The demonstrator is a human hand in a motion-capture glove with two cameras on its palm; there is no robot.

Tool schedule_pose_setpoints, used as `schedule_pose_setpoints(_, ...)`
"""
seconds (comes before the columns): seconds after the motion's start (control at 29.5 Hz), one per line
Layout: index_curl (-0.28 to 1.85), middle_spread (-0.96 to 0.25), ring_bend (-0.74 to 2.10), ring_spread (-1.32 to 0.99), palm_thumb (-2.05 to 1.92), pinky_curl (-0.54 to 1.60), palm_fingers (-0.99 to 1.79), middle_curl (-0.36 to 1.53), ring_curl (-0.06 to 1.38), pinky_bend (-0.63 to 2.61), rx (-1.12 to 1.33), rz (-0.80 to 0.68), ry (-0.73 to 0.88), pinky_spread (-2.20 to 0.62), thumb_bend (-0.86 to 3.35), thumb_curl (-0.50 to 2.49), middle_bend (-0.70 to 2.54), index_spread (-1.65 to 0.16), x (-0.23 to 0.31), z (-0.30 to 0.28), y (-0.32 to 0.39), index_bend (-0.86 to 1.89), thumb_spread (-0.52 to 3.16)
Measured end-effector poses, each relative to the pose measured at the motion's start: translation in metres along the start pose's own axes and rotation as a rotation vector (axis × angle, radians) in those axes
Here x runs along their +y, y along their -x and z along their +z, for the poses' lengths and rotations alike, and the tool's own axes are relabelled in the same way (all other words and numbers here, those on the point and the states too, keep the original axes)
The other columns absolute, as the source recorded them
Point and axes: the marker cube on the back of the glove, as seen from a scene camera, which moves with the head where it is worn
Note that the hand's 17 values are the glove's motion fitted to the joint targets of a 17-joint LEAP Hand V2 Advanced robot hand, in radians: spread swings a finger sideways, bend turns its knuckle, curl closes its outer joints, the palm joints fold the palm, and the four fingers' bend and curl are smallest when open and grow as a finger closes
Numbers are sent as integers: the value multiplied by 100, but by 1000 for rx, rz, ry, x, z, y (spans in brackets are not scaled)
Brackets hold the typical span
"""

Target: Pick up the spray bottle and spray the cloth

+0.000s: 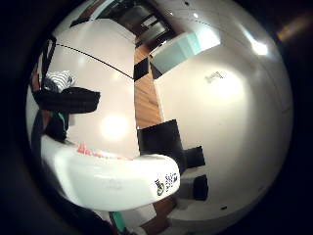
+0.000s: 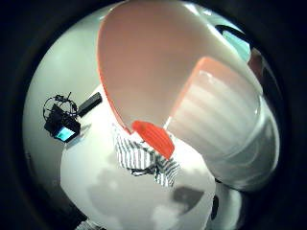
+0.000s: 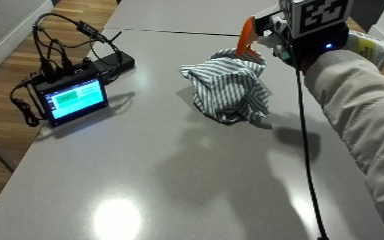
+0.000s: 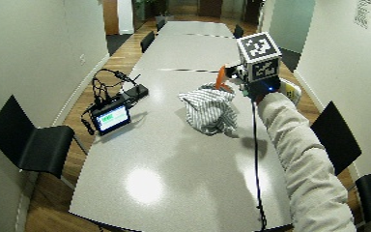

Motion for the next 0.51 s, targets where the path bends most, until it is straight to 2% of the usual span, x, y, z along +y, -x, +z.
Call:
schedule_pose_setpoints(0.2,55,-16,46,-20,114,47,122,54,51,47,-71,44,-6,-27,-3,70,41,-27,2,2,-4,19,25)
schedule_pose_setpoints(0.37,56,-16,47,-20,114,47,121,54,51,46,-490,235,-64,-27,-2,71,41,-27,-6,-19,-28,18,25)
schedule_pose_setpoints(0.51,56,-16,47,-20,114,48,120,54,52,46,-757,342,-197,-27,-2,71,41,-27,-35,-72,-50,18,25)
